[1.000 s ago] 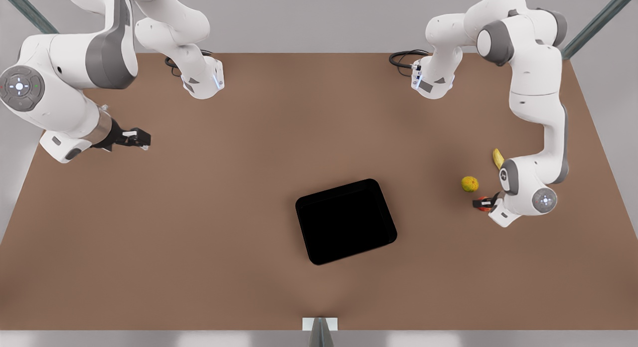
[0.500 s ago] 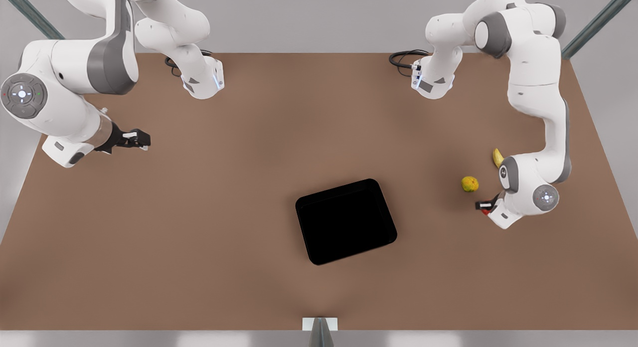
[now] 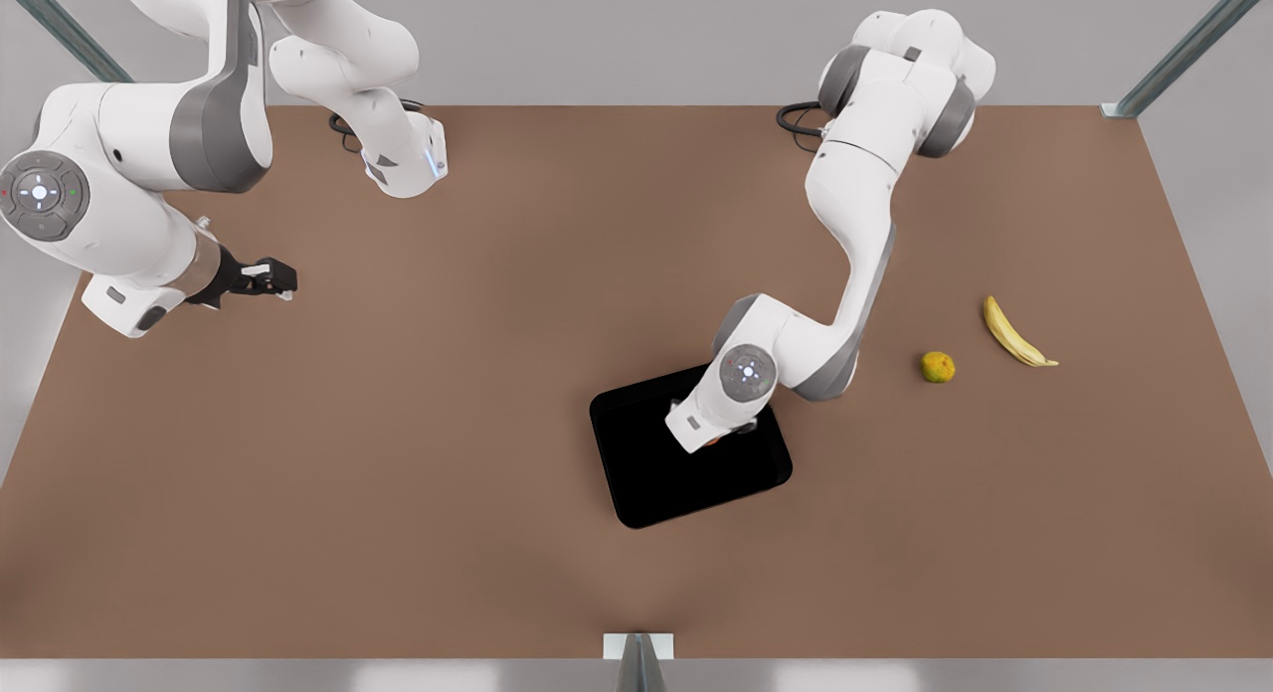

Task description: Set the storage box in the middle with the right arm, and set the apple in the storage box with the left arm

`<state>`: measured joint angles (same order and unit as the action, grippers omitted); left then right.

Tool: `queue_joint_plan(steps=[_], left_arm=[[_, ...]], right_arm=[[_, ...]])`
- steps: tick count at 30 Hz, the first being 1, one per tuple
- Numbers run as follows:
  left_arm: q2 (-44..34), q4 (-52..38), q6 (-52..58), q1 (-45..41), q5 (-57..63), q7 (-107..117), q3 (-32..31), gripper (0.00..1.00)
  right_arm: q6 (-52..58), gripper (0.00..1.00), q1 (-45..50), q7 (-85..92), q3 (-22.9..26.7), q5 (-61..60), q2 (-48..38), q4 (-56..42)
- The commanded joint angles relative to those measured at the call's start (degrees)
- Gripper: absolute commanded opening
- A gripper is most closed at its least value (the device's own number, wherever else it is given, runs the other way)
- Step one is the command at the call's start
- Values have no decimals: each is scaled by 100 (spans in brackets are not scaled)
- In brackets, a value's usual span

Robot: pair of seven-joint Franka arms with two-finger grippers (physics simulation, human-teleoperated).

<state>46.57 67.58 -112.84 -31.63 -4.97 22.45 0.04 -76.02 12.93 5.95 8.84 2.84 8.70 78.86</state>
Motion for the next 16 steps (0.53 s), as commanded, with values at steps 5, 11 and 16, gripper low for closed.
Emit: queue_joint_plan(steps=[5, 11, 16], left_arm=[[11, -166, -2, 69, -48, 3178, 40, 100], [-2292, -571, 4340, 904, 40, -1893, 1833, 100], [-3039, -17, 4376, 1300, 128, -2694, 1613, 100]], right_arm=[[-1, 100, -1, 144, 4, -3, 0, -2], [-1, 100, -1, 152, 4, -3, 0, -2], [8, 100, -1, 161, 4, 6, 1, -38]])
